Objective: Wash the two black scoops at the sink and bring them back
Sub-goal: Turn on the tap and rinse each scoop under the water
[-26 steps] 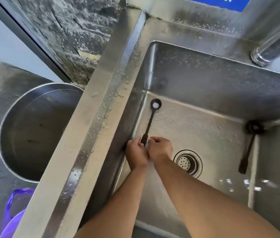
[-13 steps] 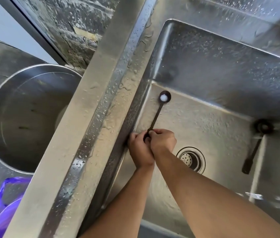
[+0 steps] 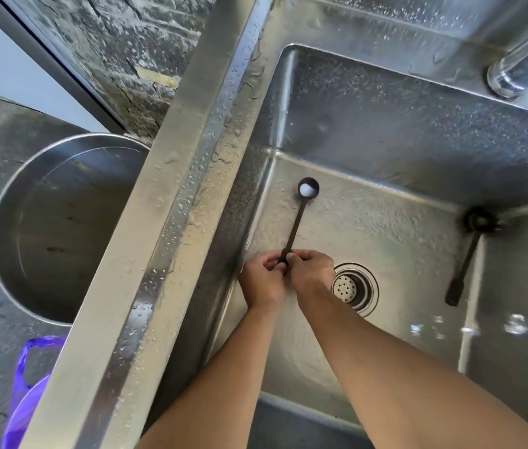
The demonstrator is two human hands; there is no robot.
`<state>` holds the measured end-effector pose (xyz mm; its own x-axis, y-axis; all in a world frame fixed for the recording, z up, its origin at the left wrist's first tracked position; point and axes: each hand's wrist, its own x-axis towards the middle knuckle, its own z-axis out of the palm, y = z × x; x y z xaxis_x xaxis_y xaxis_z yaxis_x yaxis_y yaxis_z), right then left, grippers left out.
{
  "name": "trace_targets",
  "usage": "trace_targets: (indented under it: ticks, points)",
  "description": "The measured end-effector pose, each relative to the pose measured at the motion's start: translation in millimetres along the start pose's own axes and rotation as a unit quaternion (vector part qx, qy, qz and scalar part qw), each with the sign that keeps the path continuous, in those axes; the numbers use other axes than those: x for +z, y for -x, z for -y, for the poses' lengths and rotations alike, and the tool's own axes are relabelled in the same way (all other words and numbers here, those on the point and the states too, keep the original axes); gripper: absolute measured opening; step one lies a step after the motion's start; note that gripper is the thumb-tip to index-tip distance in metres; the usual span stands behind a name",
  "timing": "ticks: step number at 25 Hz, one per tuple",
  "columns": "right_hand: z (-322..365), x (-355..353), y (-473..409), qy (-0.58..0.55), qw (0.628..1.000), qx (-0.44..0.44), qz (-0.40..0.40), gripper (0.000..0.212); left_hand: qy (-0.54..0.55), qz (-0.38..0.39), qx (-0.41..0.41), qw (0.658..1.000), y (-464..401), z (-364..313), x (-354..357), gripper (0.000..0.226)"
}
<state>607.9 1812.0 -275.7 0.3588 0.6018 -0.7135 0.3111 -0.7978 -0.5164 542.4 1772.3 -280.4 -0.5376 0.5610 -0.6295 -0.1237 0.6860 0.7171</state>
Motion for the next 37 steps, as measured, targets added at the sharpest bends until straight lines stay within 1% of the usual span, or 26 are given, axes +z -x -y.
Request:
trace_targets:
  ticks: [2, 4, 6, 9, 11, 12, 15, 17, 19, 21, 23, 24, 25, 26, 27, 28, 29, 30, 31, 33, 34, 36, 37]
  points:
    - [-8, -15, 8, -0.011, 1.0, -0.01, 0.0, 0.015, 0.021, 0.018, -0.039, 0.999, 13, -1, -2, 0.03]
    - [-15, -33, 19, -0.045, 0.999, -0.024, 0.001, 0.013, 0.055, 0.034, -0.066, 0.996, 33, -7, -3, 0.03]
    - [-23, -47, 25, -0.099, 0.994, -0.031, 0.018, 0.01, 0.098, 0.039, -0.091, 0.99, 47, -11, -2, 0.03]
    - [-32, -70, 35, -0.196, 0.979, -0.019, 0.063, 0.014, 0.161, 0.057, -0.11, 0.979, 73, -18, -1, 0.029]
    - [-43, -93, 38, -0.269, 0.959, 0.001, 0.086, 0.01, 0.18, 0.072, -0.11, 0.975, 95, -22, 6, 0.028]
    - [-48, -104, 38, -0.306, 0.947, 0.013, 0.097, 0.012, 0.185, 0.08, -0.111, 0.973, 105, -23, 9, 0.03]
    - [-57, -135, 38, -0.402, 0.902, 0.048, 0.152, 0.027, 0.211, 0.114, -0.127, 0.963, 127, -26, 20, 0.03]
    - [-53, -153, 38, -0.429, 0.878, 0.068, 0.202, 0.034, 0.214, 0.131, -0.135, 0.959, 140, -26, 27, 0.031]
    - [-46, -166, 41, -0.41, 0.877, 0.045, 0.244, 0.029, 0.214, 0.141, -0.134, 0.957, 154, -27, 33, 0.032]
    - [-41, -175, 43, -0.383, 0.889, 0.013, 0.25, 0.019, 0.22, 0.151, -0.125, 0.956, 163, -30, 36, 0.029]
    - [-40, -182, 48, -0.345, 0.907, -0.026, 0.242, 0.024, 0.196, 0.15, -0.112, 0.963, 168, -32, 38, 0.022]
    - [-41, -185, 50, -0.316, 0.919, -0.04, 0.233, 0.026, 0.161, 0.143, -0.104, 0.971, 168, -32, 37, 0.015]
    - [-43, -188, 52, -0.292, 0.928, -0.05, 0.225, 0.025, 0.1, 0.129, -0.087, 0.983, 168, -33, 36, 0.01]
    - [-45, -190, 53, -0.277, 0.934, -0.058, 0.219, 0.022, 0.023, 0.113, -0.063, 0.991, 168, -34, 35, 0.009]
    - [-48, -192, 55, -0.276, 0.934, -0.061, 0.219, 0.019, -0.055, 0.09, -0.038, 0.994, 168, -35, 34, 0.016]
    - [-49, -193, 58, -0.282, 0.932, -0.057, 0.22, 0.019, -0.105, 0.06, -0.019, 0.993, 169, -39, 33, 0.025]
    - [-51, -196, 60, -0.288, 0.929, -0.052, 0.225, 0.02, -0.11, 0.042, -0.012, 0.993, 170, -44, 33, 0.031]
    - [-53, -200, 64, -0.291, 0.926, -0.052, 0.234, 0.021, -0.083, 0.051, -0.013, 0.995, 171, -49, 34, 0.035]
    - [-56, -204, 67, -0.292, 0.923, -0.057, 0.243, 0.024, -0.038, 0.08, -0.022, 0.996, 172, -55, 38, 0.036]
    - [-61, -213, 77, -0.292, 0.916, -0.067, 0.266, 0.036, 0.037, 0.14, -0.048, 0.988, 173, -65, 45, 0.041]
    - [-65, -217, 80, -0.296, 0.913, -0.067, 0.274, 0.037, 0.064, 0.157, -0.063, 0.984, 174, -68, 50, 0.045]
    - [-72, -223, 85, -0.303, 0.908, -0.067, 0.281, 0.033, 0.106, 0.166, -0.08, 0.977, 177, -71, 58, 0.047]
    - [-76, -226, 86, -0.3, 0.909, -0.071, 0.28, 0.03, 0.114, 0.162, -0.077, 0.977, 179, -68, 62, 0.044]
